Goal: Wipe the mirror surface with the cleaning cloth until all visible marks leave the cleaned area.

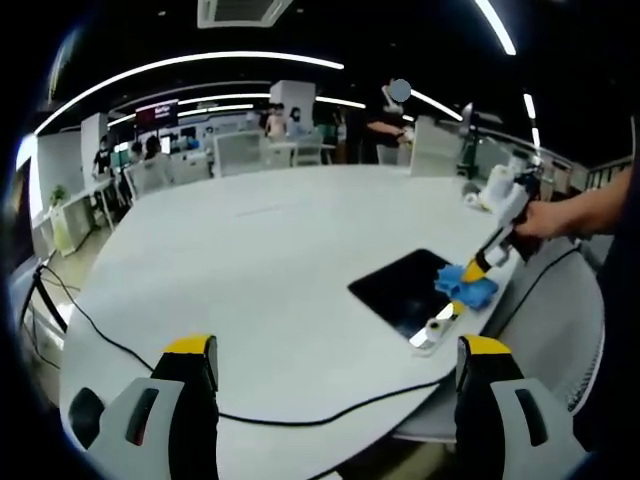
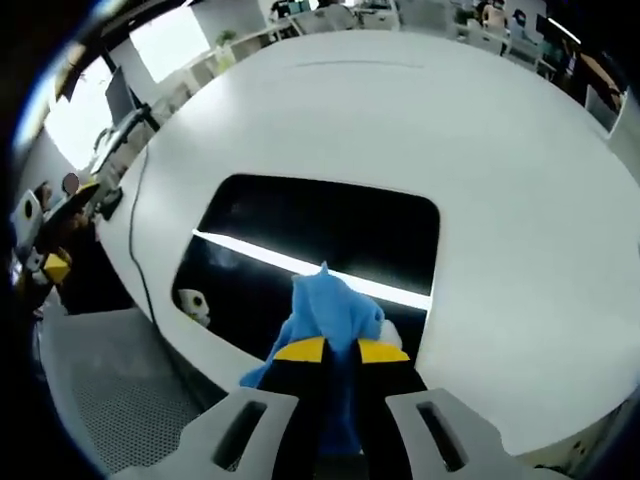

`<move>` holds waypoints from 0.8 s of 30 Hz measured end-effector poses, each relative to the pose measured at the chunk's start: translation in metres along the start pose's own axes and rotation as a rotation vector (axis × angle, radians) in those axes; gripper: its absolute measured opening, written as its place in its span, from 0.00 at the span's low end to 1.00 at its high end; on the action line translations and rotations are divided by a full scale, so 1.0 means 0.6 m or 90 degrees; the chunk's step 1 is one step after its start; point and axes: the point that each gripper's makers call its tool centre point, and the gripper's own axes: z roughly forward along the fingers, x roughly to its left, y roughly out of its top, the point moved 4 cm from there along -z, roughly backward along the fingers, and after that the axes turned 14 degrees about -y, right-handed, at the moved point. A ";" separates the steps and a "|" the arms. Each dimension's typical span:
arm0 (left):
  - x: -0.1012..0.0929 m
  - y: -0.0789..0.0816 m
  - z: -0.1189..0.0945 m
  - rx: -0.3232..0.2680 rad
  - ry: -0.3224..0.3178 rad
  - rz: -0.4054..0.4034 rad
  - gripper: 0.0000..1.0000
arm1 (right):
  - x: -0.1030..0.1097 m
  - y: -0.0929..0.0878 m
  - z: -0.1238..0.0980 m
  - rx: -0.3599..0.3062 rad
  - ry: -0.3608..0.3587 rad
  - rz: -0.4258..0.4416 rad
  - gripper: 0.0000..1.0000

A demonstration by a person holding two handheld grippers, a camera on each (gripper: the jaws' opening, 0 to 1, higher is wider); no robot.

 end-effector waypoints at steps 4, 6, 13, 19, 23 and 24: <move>0.002 -0.003 -0.004 -0.001 -0.001 -0.001 1.00 | 0.013 0.006 0.001 0.004 0.002 0.004 0.05; 0.003 -0.003 -0.006 0.000 -0.001 -0.001 1.00 | 0.018 0.008 0.002 0.006 0.003 0.005 0.05; 0.011 -0.008 -0.010 0.000 0.002 -0.005 1.00 | 0.026 0.011 0.002 0.010 0.003 0.010 0.05; 0.011 -0.006 -0.007 0.003 -0.002 -0.003 1.00 | 0.033 0.015 0.004 0.015 0.011 0.024 0.05; 0.012 -0.004 -0.005 0.004 -0.004 -0.006 1.00 | 0.048 0.019 0.004 0.012 0.020 0.020 0.05; 0.012 -0.003 -0.005 0.003 -0.004 -0.005 1.00 | 0.051 0.020 0.004 0.011 0.021 0.018 0.05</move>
